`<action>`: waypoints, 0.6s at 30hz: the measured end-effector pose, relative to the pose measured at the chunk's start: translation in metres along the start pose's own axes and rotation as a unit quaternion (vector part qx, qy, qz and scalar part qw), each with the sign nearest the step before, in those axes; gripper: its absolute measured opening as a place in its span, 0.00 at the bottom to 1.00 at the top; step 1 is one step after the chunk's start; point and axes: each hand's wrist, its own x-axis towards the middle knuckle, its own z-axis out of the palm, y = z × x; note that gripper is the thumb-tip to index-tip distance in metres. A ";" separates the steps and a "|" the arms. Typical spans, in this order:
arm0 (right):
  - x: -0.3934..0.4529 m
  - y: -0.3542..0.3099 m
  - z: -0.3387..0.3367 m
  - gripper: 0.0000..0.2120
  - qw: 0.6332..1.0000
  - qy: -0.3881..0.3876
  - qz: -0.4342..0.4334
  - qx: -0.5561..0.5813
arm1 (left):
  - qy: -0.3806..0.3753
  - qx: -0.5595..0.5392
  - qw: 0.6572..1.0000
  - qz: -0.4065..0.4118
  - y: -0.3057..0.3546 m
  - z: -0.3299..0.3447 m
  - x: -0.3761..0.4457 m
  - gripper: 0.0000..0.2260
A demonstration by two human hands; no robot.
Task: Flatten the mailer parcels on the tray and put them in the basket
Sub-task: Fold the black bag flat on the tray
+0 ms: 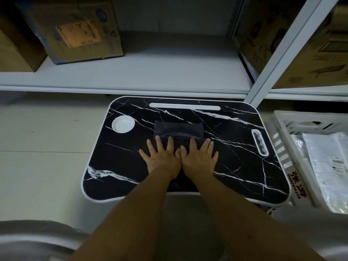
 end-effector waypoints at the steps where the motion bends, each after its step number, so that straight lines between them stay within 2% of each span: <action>1: -0.002 -0.001 0.000 0.29 1.000 -0.004 0.021 0.005 | -0.001 0.002 1.000 -0.015 0.001 -0.001 -0.001 0.27; 3: -0.007 -0.004 -0.002 0.29 0.999 0.001 0.053 0.014 | -0.004 -0.002 0.999 -0.044 0.003 -0.003 -0.003 0.29; 6: -0.016 -0.008 -0.005 0.28 0.996 0.052 0.075 0.003 | 0.003 -0.027 0.997 -0.074 0.004 0.000 -0.008 0.30; 10: -0.026 -0.012 -0.006 0.28 0.989 0.066 0.107 0.078 | 0.100 0.013 0.994 -0.047 0.004 0.004 -0.020 0.28; 12: -0.031 -0.011 -0.007 0.30 0.983 0.060 0.116 0.126 | 0.127 -0.022 0.991 -0.030 0.004 0.004 -0.025 0.24; 15: -0.033 -0.006 -0.011 0.33 0.974 0.055 0.113 0.187 | 0.106 -0.122 0.986 -0.038 0.006 0.004 -0.030 0.20; 18: -0.034 0.000 -0.017 0.31 0.974 0.049 0.098 0.197 | 0.090 -0.154 0.983 -0.042 0.010 0.002 -0.037 0.18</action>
